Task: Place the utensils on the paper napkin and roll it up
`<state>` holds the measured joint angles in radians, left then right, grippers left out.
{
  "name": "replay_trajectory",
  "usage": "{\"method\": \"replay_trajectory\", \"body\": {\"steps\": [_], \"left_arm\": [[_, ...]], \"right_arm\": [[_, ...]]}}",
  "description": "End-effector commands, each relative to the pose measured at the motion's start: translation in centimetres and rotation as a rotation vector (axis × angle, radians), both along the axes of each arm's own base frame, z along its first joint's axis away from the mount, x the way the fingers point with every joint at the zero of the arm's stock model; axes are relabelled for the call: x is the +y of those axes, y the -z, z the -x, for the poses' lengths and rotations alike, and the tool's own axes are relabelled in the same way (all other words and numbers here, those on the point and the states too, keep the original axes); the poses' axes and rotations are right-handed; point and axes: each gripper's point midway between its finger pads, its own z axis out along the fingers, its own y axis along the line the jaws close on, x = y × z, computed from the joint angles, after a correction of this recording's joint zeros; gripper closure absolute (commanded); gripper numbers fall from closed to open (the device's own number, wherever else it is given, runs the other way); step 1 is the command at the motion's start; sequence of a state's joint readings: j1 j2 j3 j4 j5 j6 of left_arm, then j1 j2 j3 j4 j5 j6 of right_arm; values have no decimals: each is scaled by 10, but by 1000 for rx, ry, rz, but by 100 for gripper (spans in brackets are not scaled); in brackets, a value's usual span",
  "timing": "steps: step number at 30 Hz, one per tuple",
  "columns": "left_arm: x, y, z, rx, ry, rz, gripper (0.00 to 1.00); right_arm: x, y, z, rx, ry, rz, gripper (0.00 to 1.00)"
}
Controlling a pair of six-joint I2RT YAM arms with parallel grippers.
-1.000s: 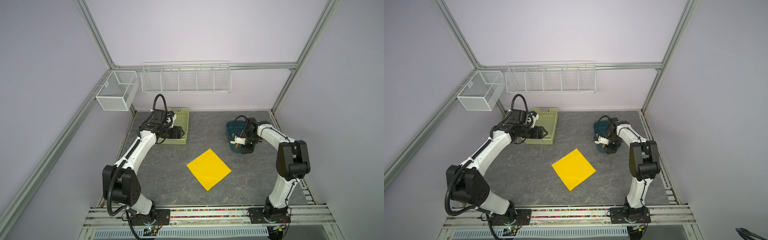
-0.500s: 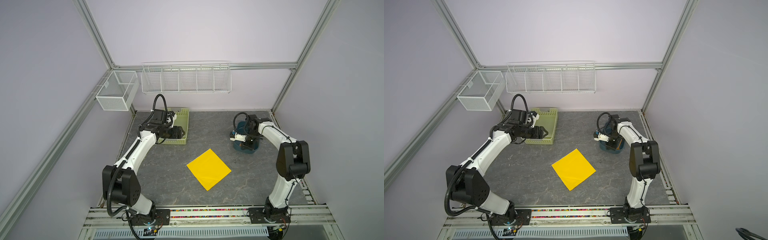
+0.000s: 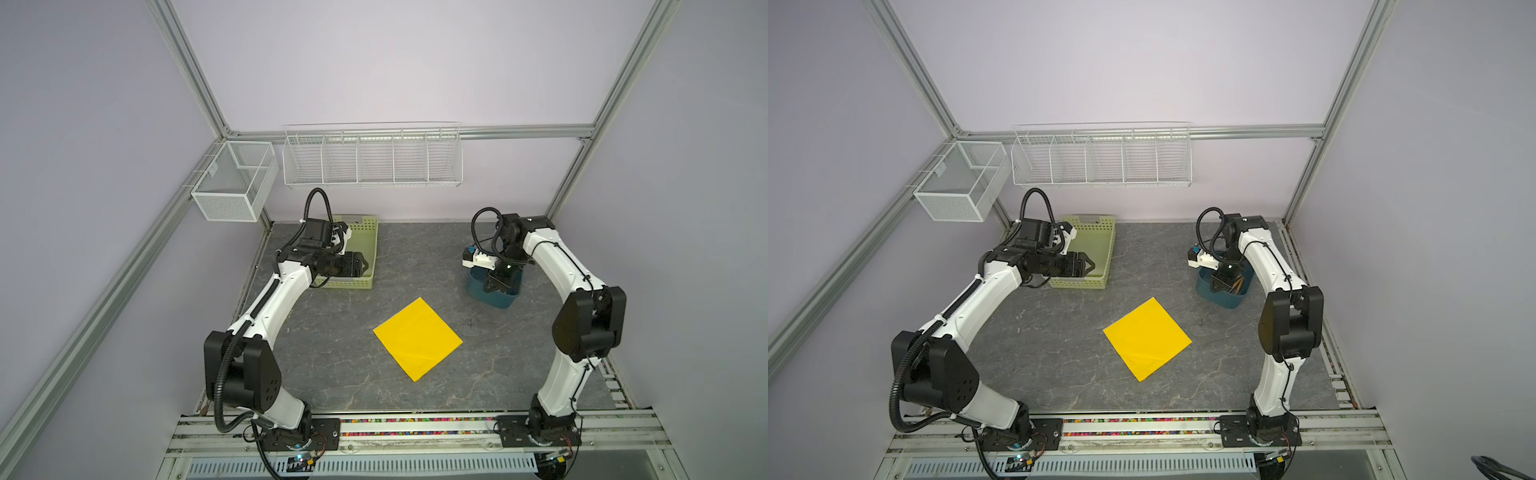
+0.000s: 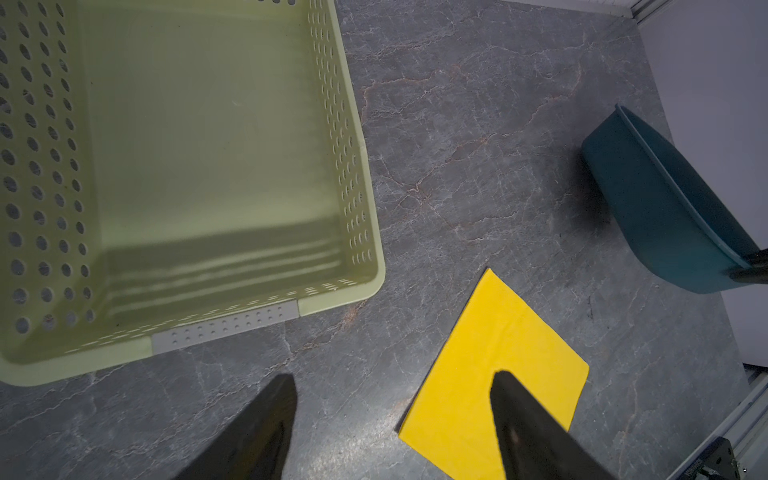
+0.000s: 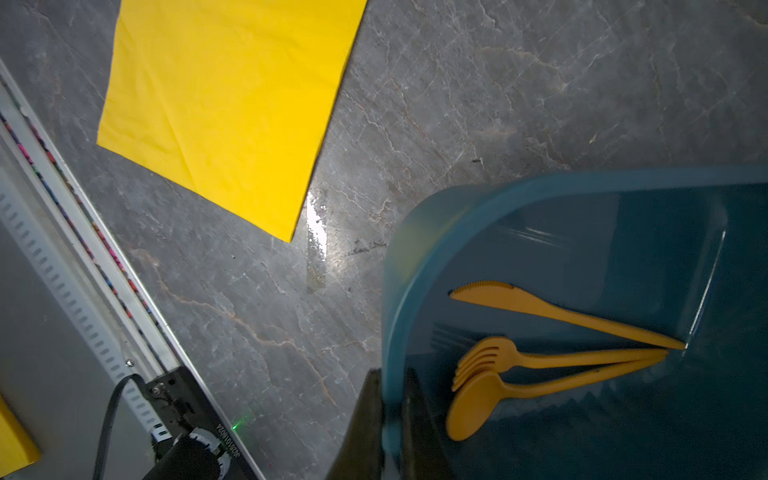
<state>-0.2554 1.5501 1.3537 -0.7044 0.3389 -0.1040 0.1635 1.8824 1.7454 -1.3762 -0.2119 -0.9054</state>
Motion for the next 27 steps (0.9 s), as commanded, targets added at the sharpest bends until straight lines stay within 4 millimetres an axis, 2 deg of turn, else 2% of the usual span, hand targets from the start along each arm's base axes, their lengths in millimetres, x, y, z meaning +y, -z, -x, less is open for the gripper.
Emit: {"method": "replay_trajectory", "body": {"steps": [1,5,8,19,24,27], "left_arm": [[1,-6,2,-16,1,15,25],[1,-5,3,-12,1,17,25],[0,-5,2,-10,1,19,25],[0,-3,4,-2,1,17,25],[0,-3,3,-5,4,17,25],[0,-1,3,2,4,20,25]], "right_arm": [[4,-7,21,101,35,-28,93],[5,-7,22,62,9,-17,93],[8,-1,20,14,-48,7,93],[46,53,15,-61,-319,78,93],[44,72,4,-108,-364,111,93],[44,80,2,-112,-376,108,89]]}}
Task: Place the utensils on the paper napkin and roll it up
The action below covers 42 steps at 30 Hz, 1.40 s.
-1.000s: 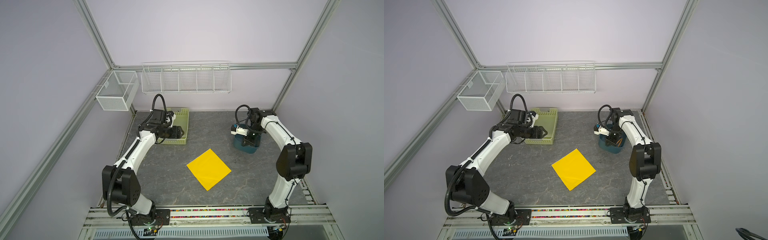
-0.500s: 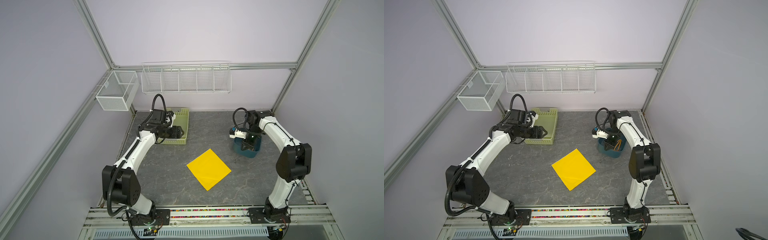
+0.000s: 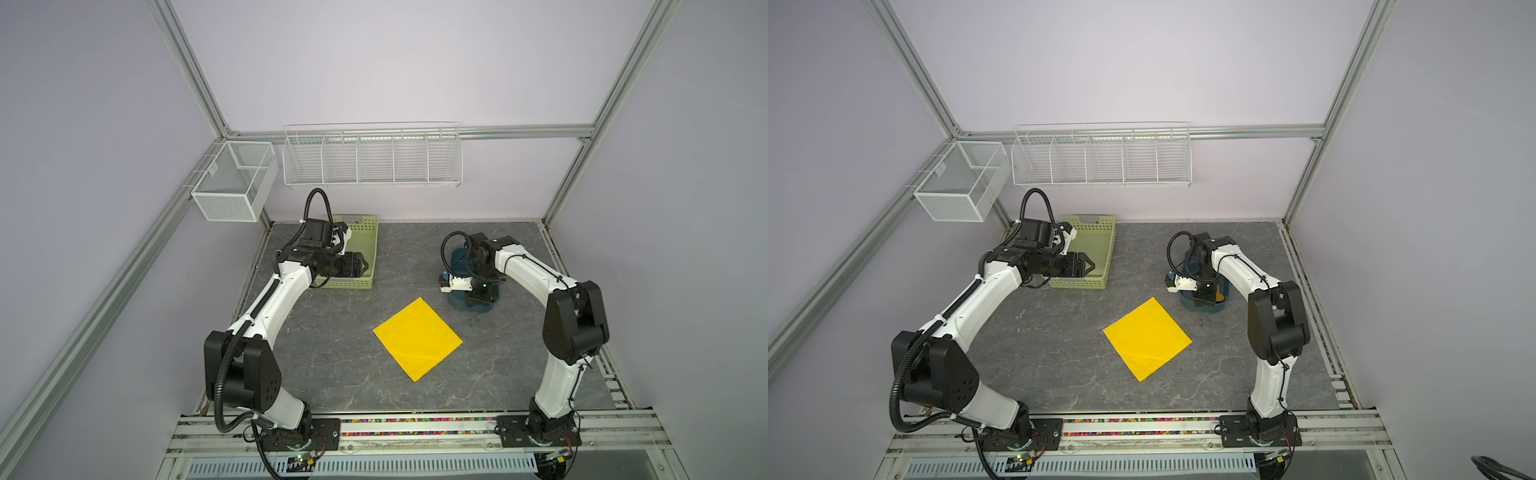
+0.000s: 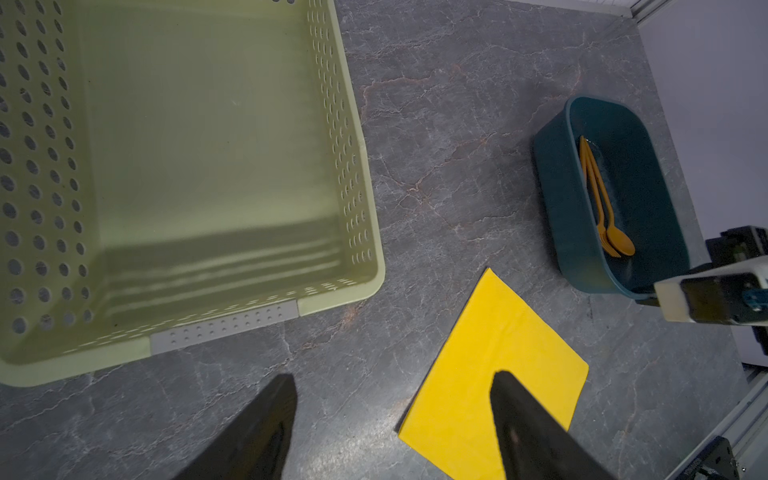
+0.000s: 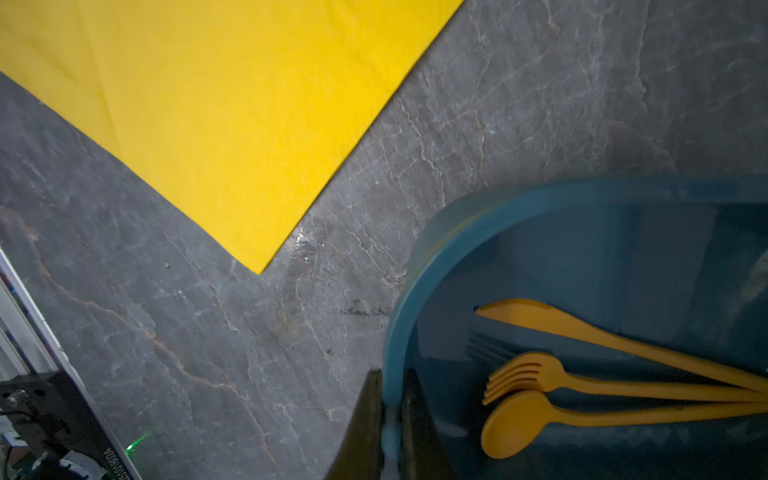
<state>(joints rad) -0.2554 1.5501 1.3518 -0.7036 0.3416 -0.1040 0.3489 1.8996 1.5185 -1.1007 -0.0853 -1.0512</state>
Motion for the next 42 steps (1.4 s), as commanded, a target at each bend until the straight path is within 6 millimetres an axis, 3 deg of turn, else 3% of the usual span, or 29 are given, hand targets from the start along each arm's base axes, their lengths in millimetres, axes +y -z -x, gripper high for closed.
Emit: {"method": "replay_trajectory", "body": {"steps": [1,11,14,16,27,28,32,42], "left_arm": [[0,-2,2,-1,2,19,25],[1,3,1,13,-1,12,25],[1,4,1,18,-2,12,25],[0,6,1,22,0,13,25],[-1,8,0,28,0,17,25],[-1,8,0,30,0,18,25],[-1,9,0,33,1,18,25],[-2,11,-2,40,2,21,25]], "right_arm": [[1,15,-6,-15,-52,-3,87],[-17,33,-10,8,5,13,83],[-26,32,-11,-12,35,20,77],[-33,30,-13,-31,58,33,65],[-67,22,-17,-68,175,108,62],[-77,21,-19,-73,209,111,61],[-87,14,-22,-90,253,117,48],[-108,1,-26,-100,386,152,38]]}}
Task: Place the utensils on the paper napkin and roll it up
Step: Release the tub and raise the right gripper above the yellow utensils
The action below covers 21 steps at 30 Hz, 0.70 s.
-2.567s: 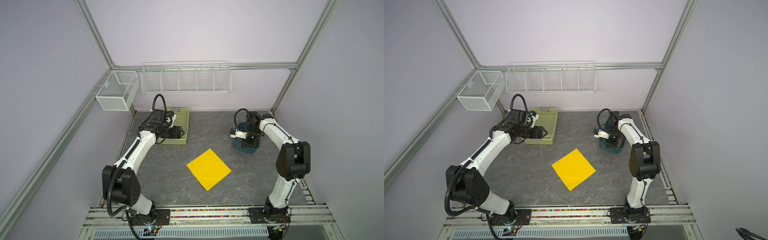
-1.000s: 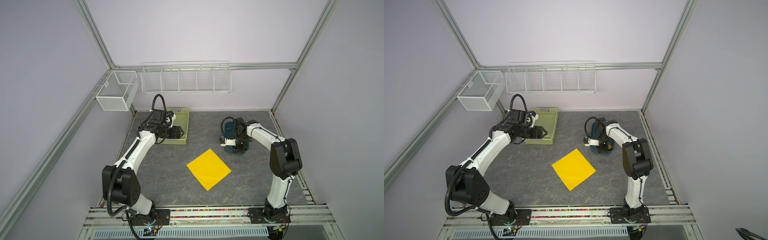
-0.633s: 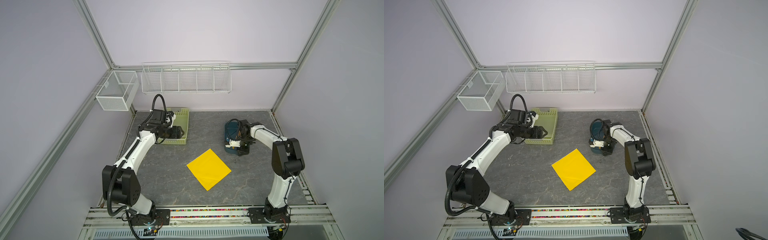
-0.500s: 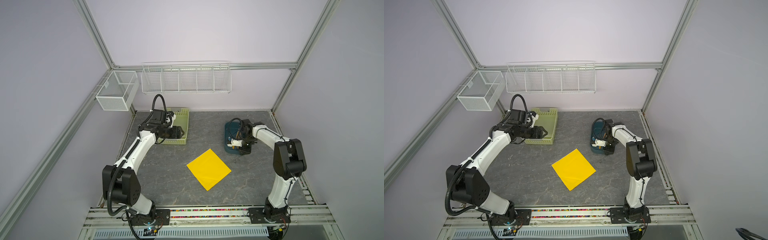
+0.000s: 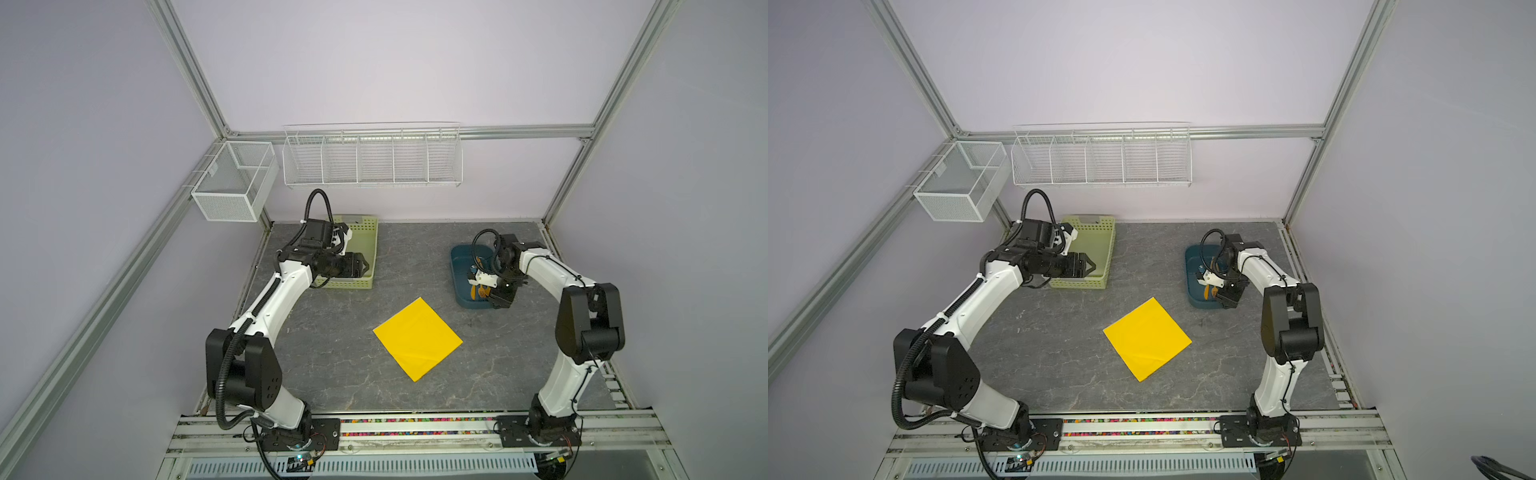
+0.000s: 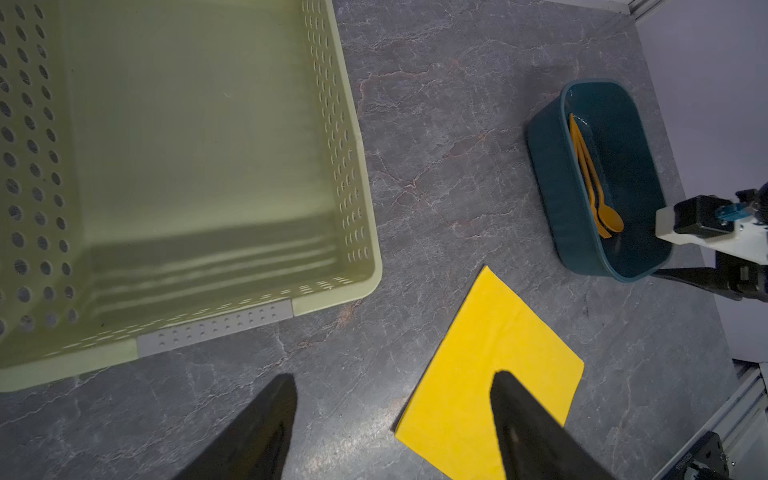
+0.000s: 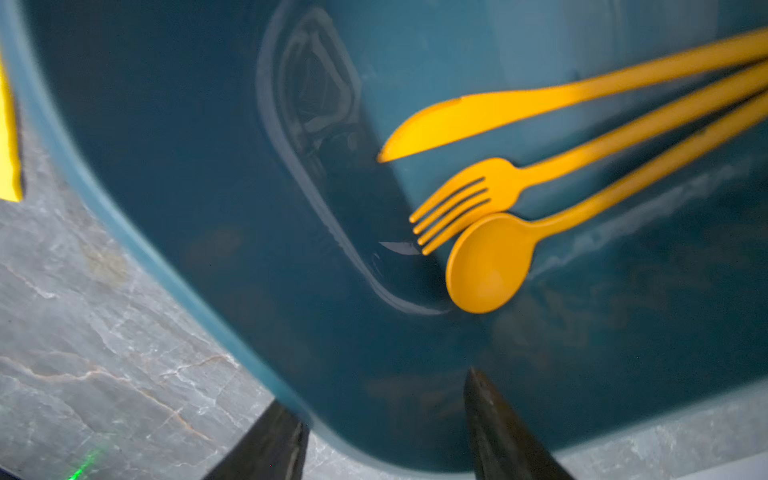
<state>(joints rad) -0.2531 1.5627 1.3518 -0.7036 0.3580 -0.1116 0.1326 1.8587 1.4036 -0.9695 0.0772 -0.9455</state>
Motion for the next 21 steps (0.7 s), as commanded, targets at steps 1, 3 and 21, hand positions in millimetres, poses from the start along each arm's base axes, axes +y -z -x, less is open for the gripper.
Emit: {"method": "replay_trajectory", "body": {"steps": [1,3,21], "left_arm": [[0,8,-1,23,0,9,25],[0,8,-1,23,0,8,25],[12,10,-6,-14,-39,-36,25]], "right_arm": [[-8,-18,4,-13,64,8,38],[-7,-22,7,-9,80,-1,38],[16,-78,-31,-215,706,-288,45]]}}
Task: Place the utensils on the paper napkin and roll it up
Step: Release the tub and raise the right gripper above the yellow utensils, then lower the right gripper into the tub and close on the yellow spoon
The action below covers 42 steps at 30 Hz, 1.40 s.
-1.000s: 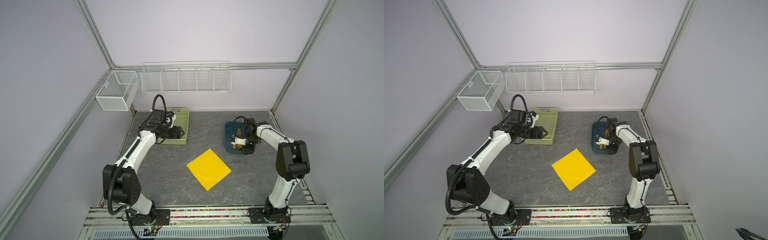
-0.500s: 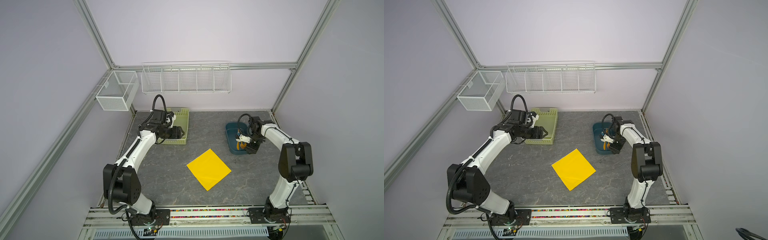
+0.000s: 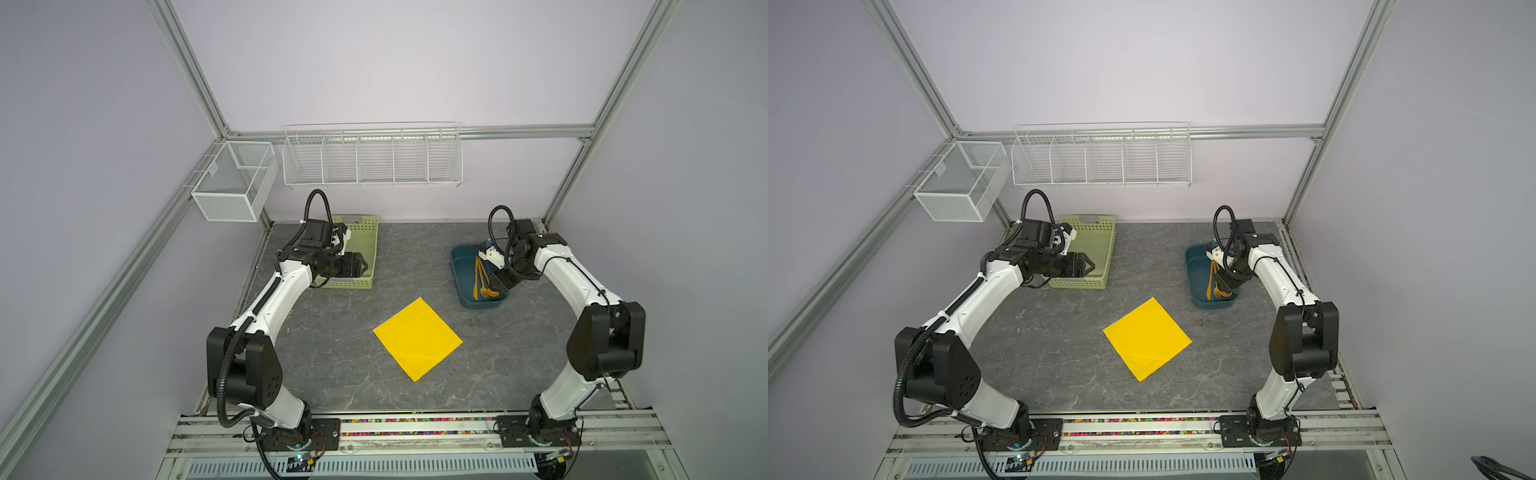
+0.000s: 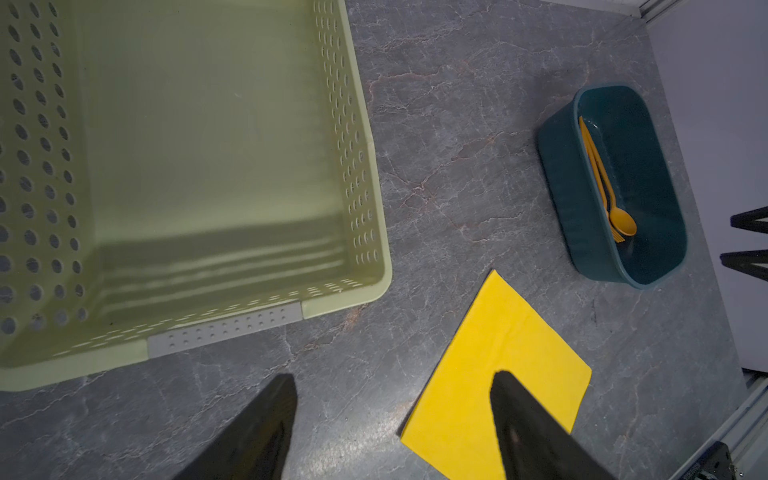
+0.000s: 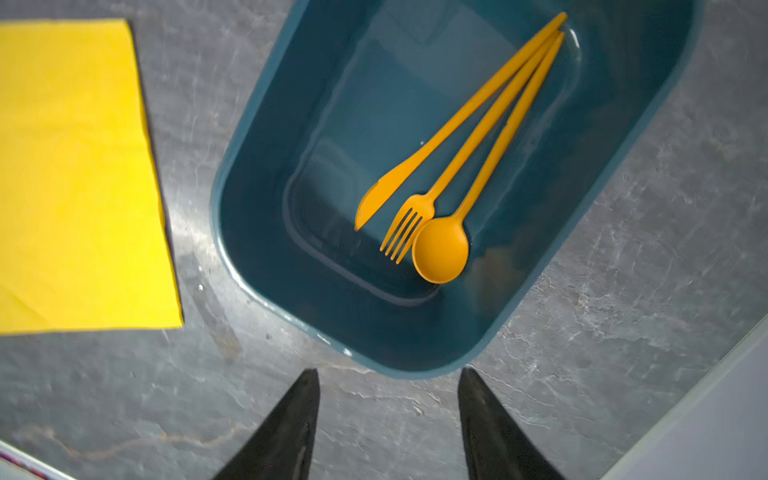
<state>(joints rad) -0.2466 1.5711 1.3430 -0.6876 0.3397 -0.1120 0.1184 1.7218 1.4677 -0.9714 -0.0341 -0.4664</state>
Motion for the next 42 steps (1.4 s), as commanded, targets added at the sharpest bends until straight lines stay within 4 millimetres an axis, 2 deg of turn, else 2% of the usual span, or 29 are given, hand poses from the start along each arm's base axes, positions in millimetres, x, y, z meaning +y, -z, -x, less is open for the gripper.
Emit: {"method": "replay_trajectory", "body": {"steps": [1,8,12,16,21,30,37,42], "left_arm": [[8,3,-3,-25,-23,-28,25],[27,-14,-19,-106,-97,-126,25],[38,-26,-22,-128,-162,-156,24],[39,-39,-14,-140,-179,-130,22],[48,-25,3,-78,-234,-135,22],[79,-28,30,-84,-335,-229,21],[84,-26,36,-78,-351,-249,21],[86,-24,39,-67,-354,-260,20]], "right_arm": [[-1,-11,-17,-55,296,-95,47],[-7,4,-20,-15,584,-142,60],[3,9,-19,49,690,-207,59],[13,10,-19,102,736,-202,62],[24,6,-24,167,739,-203,63],[14,17,-50,166,705,-83,68],[4,48,-57,191,667,10,74],[-8,67,-57,216,656,64,75]]}}
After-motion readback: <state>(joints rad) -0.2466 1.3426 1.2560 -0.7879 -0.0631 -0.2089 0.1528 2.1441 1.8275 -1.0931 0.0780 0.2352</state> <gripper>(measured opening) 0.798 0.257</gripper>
